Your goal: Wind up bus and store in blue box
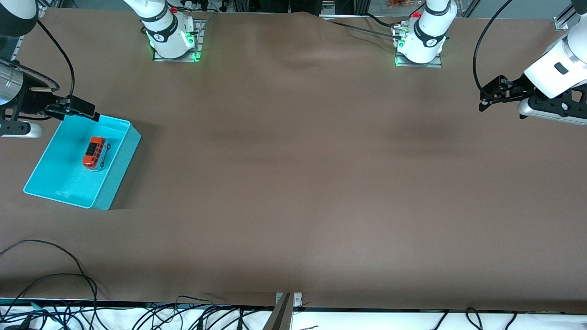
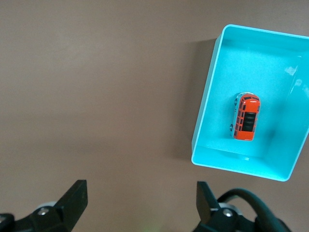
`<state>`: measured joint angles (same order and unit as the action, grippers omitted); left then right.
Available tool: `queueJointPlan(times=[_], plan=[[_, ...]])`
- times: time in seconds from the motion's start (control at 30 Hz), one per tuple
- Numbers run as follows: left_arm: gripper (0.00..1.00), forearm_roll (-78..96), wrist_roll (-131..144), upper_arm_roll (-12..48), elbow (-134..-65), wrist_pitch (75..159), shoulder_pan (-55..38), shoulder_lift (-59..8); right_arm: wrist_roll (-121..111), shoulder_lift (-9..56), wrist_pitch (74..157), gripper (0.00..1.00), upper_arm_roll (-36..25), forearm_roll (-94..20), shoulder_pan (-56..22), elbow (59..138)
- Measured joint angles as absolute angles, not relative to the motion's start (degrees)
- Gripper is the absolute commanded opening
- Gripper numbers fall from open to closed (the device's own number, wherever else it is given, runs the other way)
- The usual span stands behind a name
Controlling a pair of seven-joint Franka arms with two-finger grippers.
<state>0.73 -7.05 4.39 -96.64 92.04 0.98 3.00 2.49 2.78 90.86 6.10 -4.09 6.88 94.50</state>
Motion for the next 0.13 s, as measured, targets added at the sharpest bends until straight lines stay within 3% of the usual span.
queueJointPlan(times=[0.13], plan=[[1.0, 0.73, -7.05, 4.39, -96.64, 92.04, 0.98, 3.0, 2.45, 2.78, 90.49, 1.0, 6.12, -3.82, 6.87, 94.41]])
